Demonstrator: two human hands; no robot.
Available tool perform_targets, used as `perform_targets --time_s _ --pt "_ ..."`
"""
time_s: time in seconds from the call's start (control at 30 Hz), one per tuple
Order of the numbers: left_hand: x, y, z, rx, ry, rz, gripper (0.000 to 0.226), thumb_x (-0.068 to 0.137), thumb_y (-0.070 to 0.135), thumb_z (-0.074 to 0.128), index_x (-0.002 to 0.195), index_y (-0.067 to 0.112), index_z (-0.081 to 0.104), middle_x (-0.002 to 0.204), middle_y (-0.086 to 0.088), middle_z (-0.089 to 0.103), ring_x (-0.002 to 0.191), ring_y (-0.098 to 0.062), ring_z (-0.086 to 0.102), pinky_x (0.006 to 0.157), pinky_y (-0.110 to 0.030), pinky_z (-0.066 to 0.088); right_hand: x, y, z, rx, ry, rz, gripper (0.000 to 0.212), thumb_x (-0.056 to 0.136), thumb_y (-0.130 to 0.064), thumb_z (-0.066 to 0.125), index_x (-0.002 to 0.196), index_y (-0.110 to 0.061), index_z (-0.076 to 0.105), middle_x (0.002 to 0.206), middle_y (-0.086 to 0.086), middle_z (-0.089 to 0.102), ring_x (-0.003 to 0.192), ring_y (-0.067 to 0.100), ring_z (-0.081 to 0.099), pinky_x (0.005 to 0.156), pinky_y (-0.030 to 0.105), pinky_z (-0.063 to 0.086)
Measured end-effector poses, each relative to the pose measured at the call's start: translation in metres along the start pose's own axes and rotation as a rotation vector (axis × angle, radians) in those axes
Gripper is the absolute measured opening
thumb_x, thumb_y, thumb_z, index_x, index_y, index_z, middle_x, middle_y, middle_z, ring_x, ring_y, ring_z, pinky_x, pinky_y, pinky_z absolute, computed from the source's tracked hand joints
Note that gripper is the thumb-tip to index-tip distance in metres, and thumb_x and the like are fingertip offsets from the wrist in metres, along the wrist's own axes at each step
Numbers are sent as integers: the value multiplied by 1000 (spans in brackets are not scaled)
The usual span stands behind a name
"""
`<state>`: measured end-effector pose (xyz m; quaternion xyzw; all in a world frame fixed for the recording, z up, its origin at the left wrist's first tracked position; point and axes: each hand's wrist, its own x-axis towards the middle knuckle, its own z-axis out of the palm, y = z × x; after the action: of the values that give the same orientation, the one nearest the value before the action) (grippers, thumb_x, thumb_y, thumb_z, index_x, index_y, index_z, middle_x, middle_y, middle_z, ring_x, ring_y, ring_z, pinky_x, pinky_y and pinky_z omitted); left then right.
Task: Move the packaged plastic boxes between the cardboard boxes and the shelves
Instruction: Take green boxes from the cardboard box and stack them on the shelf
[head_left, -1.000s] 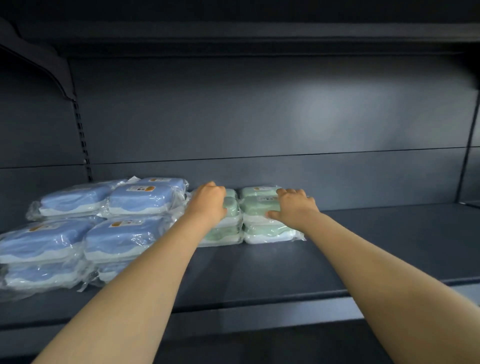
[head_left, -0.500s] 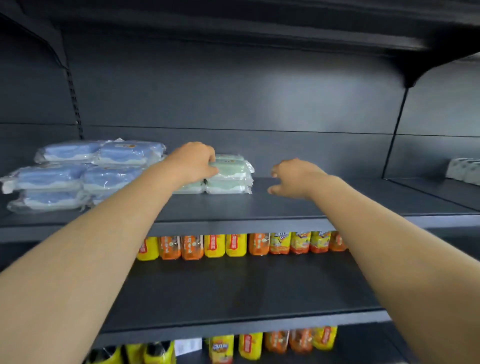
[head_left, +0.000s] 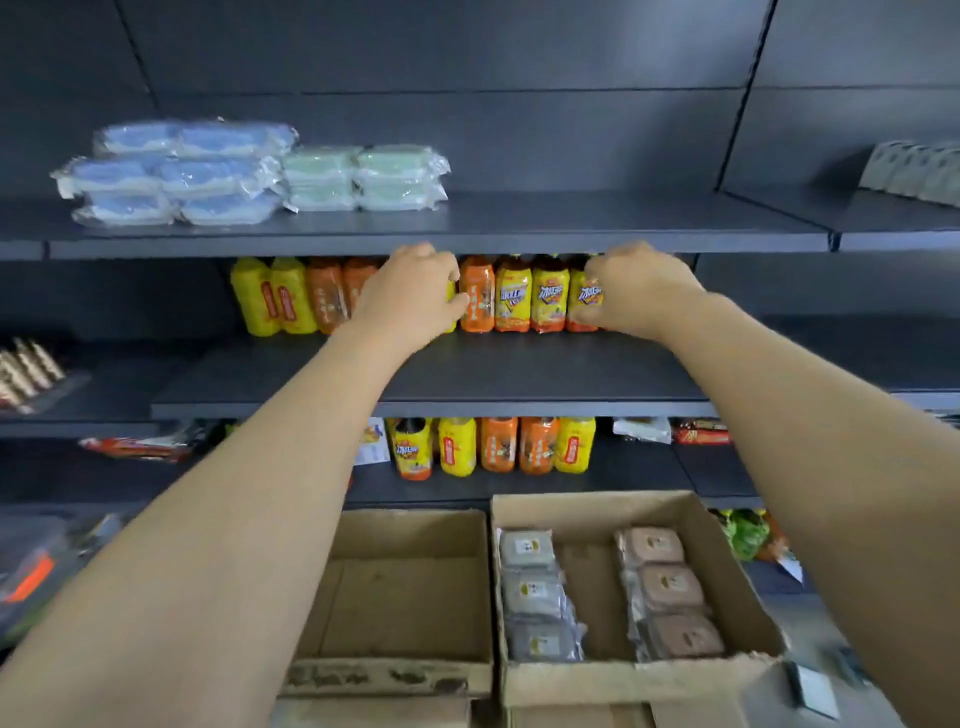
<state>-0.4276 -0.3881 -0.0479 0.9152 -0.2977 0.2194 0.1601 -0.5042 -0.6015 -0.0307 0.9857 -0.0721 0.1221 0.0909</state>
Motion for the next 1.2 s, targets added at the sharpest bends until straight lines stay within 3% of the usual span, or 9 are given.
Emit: perform_targets --time_s 0.23,0.47,0.77,0.9,0.97,1.1,1.2 --pt "-60 48 74 14 -118 -21 34 94 36 50 118 12 57 118 -5 54 118 -22 45 84 -36 44 -50 23 67 55 -87 0 57 90 -51 52 131 -12 49 128 10 51 121 27 43 89 40 44" --pt "-81 52 181 -36 -246 -14 30 94 35 49 109 11 60 112 -4 56 113 -22 48 82 -34 45 -67 36 181 69 -340 4 55 88 -51 54 130 -15 51 128 8 51 121 26 44 94 39 41" --pt "-106 13 335 -111 -665 -123 31 95 35 45 113 13 58 117 -1 54 112 -19 50 80 -32 48 -60 34 338 216 -763 136 59 89 -52 50 137 -18 44 138 5 48 128 24 43 100 35 42" --pt "-124 4 392 -123 -847 -194 28 93 35 48 106 13 60 115 -1 58 100 -18 56 81 -33 49 -72 33 394 282 -895 168 52 86 -51 55 129 -21 52 132 4 53 124 21 46 96 33 41" --pt "-130 5 412 -119 -897 -207 28 93 34 47 106 13 61 116 -1 59 103 -18 56 82 -31 47 -78 32 415 359 -961 230 48 88 -44 55 129 -19 52 133 6 52 123 22 46 96 32 42" --pt "-139 5 455 -135 -950 -235 28 95 33 46 107 11 59 119 -1 56 111 -18 52 83 -27 40 -91 27 458 450 -1017 345 39 84 -39 57 117 -19 58 118 3 60 107 22 56 81 30 47" --pt "-147 5 491 -147 -989 -298 28 95 30 47 108 10 60 120 -3 57 111 -21 53 86 -27 39 -104 22 496 502 -1053 383 37 84 -39 58 115 -19 58 116 2 61 106 21 57 81 30 48"
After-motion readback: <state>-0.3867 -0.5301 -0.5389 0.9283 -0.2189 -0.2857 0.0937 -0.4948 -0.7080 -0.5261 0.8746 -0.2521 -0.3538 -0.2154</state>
